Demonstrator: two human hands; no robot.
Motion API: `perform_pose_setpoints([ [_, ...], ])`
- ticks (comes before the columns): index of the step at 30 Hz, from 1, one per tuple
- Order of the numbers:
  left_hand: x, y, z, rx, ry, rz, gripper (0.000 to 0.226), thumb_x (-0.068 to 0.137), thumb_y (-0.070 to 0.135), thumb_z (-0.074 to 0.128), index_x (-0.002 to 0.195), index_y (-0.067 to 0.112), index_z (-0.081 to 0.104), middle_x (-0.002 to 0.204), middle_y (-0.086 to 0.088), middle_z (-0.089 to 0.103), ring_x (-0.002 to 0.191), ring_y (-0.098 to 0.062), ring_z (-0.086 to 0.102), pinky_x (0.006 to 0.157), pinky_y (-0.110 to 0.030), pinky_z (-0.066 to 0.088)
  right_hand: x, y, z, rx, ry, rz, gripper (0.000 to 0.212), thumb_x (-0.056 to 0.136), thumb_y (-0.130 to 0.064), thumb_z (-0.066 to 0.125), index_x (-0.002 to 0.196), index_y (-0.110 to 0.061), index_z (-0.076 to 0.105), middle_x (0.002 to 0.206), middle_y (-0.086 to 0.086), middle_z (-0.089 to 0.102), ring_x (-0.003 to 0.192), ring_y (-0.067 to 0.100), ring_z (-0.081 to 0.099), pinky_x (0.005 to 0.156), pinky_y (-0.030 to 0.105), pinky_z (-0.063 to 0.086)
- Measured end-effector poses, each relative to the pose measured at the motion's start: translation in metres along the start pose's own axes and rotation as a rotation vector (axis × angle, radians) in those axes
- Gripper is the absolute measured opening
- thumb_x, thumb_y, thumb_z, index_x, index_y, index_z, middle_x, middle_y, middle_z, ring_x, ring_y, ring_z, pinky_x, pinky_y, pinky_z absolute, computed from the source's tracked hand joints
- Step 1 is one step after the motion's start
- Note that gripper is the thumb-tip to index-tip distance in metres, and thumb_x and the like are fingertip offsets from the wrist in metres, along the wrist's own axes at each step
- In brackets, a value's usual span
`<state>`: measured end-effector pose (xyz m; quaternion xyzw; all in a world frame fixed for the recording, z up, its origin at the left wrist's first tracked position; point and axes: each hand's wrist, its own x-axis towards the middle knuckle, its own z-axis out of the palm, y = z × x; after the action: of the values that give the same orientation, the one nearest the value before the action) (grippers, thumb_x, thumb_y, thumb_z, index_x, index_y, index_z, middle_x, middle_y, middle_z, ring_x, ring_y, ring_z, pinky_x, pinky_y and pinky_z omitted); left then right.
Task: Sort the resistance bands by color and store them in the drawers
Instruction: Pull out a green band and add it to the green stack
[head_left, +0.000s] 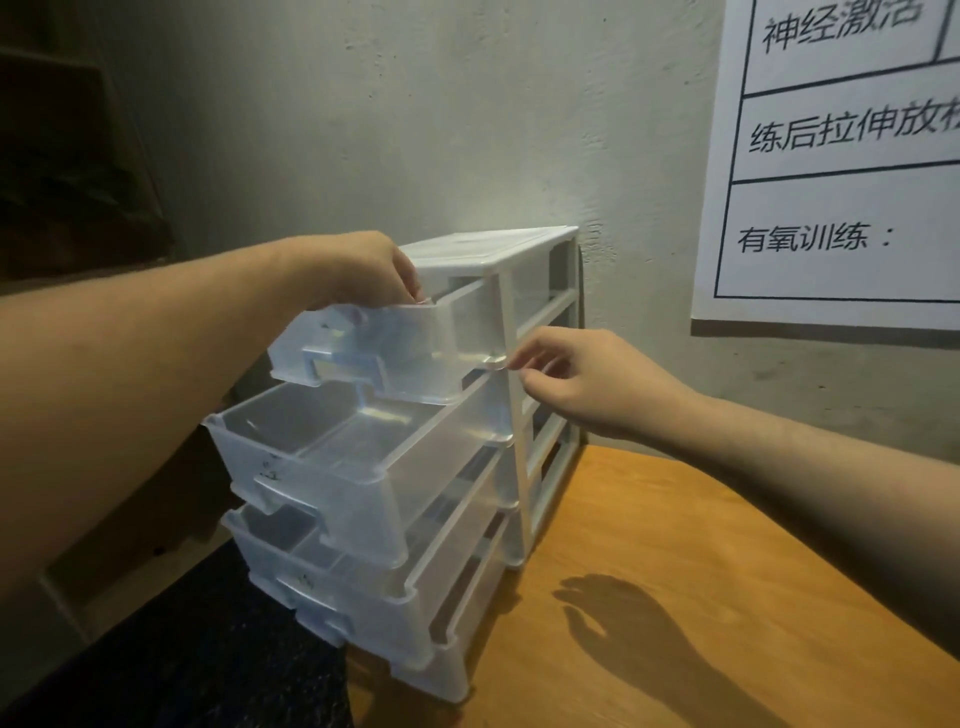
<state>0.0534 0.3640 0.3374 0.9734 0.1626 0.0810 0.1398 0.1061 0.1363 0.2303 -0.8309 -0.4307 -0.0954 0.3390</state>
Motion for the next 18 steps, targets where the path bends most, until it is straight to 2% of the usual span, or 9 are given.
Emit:
perform_pose_setpoints([
  [2,-0.006,0.0,-0.001,-0.018,0.053,0.049,0.013,0.087,0.031,0.077,0.095,0.023,0.072,0.102,-0.005,0.068,0.087,-0.023,0.063,0.077,-0.032,0.056,-0.003,0.0,-0.002,-0.001,0.008,0.0,0.022,0.097,-0.031,0.058,0.116,-0.028,0.068,0.103,-0.01,0.068,0.091,0.005,0.066,0.083,0.031,0.06],
  [5,-0.017,0.006,-0.007,-0.064,0.244,0.142,0.018,0.093,0.03,0.069,0.108,0.02,0.065,0.11,-0.005,0.065,0.097,-0.027,0.062,0.087,-0.037,0.053,-0.007,-0.005,-0.007,0.002,0.027,-0.007,0.022,0.097,-0.033,0.058,0.116,-0.028,0.068,0.103,-0.01,0.068,0.092,0.005,0.065,0.084,0.031,0.06],
  [8,-0.029,0.015,-0.016,-0.188,0.404,0.258,0.02,0.101,0.023,0.057,0.119,0.015,0.058,0.107,-0.005,0.063,0.09,-0.021,0.059,0.079,-0.031,0.05,-0.011,-0.014,-0.013,-0.003,0.049,-0.019,0.022,0.097,-0.033,0.058,0.116,-0.027,0.066,0.103,-0.011,0.067,0.092,0.004,0.064,0.084,0.028,0.058],
  [14,-0.058,0.045,-0.029,-0.375,0.593,0.473,0.009,0.103,0.016,0.051,0.11,0.021,0.053,0.084,0.008,0.051,0.067,-0.006,0.049,0.052,-0.011,0.042,-0.029,-0.03,-0.038,0.075,0.115,-0.03,0.022,0.097,-0.028,0.06,0.119,-0.03,0.059,0.1,-0.014,0.061,0.088,0.003,0.063,0.074,0.018,0.052],
  [16,-0.068,0.056,-0.033,-0.422,0.637,0.526,0.009,0.103,0.017,0.05,0.11,0.024,0.051,0.084,0.005,0.051,0.065,-0.008,0.048,0.052,-0.016,0.043,-0.039,-0.033,-0.051,0.097,0.144,-0.032,0.027,0.097,-0.027,0.06,0.124,-0.027,0.058,0.105,-0.01,0.062,0.09,0.004,0.063,0.074,0.017,0.053],
  [18,-0.079,0.067,-0.037,-0.467,0.63,0.558,0.011,0.104,0.022,0.048,0.115,0.023,0.051,0.093,0.001,0.054,0.071,-0.013,0.054,0.056,-0.025,0.049,-0.051,-0.035,-0.064,0.103,0.185,-0.032,0.032,0.098,-0.027,0.06,0.129,-0.025,0.055,0.112,-0.006,0.062,0.092,0.002,0.062,0.07,0.013,0.052],
])
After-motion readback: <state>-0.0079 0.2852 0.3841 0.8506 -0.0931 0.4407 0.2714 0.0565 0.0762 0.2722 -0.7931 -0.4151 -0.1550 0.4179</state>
